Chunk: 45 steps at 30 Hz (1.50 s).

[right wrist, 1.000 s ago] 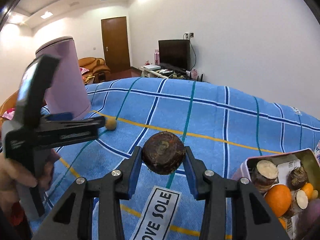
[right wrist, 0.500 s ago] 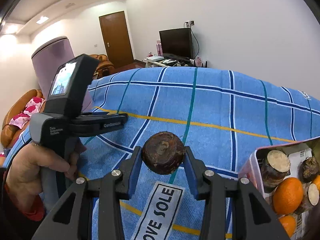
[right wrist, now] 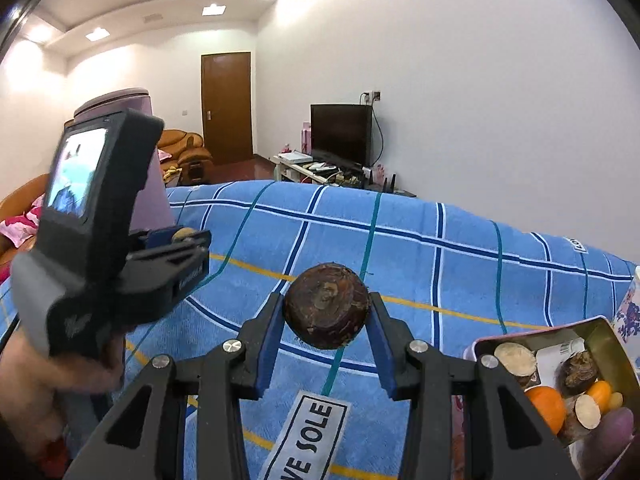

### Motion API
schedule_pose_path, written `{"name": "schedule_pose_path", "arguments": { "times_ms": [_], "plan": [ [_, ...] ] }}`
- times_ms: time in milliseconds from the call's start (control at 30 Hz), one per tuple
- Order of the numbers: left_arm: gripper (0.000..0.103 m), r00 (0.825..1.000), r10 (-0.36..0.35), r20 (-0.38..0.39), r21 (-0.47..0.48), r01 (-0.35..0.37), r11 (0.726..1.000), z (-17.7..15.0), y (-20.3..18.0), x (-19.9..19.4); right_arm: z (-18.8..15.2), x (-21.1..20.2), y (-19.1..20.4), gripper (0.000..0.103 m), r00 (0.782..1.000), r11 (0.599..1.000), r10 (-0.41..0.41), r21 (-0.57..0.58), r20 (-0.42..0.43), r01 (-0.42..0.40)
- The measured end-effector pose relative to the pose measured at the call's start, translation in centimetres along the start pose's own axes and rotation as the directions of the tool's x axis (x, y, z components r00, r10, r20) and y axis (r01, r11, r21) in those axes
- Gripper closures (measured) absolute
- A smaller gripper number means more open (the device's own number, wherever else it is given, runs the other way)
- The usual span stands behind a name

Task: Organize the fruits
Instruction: 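Lift both held fruits and carry them over the tin tray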

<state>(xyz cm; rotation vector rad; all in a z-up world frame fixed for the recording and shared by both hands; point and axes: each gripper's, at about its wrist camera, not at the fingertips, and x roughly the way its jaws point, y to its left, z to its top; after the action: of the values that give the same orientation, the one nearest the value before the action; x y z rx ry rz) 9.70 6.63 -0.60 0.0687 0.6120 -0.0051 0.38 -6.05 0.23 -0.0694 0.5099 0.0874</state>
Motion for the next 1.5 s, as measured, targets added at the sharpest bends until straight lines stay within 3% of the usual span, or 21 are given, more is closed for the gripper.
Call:
{"name": "schedule_pose_path", "arguments": {
  "times_ms": [733,1500],
  "plan": [
    [0.077,1.000,0.005,0.025,-0.043,-0.004,0.999,-3.1,-1.5,-5.6,-1.2,-3.1,-0.7,0.060,0.998,0.999,-0.049,-0.011,0.030,0.049],
    [0.077,1.000,-0.012,0.027,-0.039,0.013,0.999,-4.7,-3.3,-8.1,-2.6,-5.8,-1.8,0.060,0.997,0.998,-0.065,-0.014,0.039,0.066]
  ]
}}
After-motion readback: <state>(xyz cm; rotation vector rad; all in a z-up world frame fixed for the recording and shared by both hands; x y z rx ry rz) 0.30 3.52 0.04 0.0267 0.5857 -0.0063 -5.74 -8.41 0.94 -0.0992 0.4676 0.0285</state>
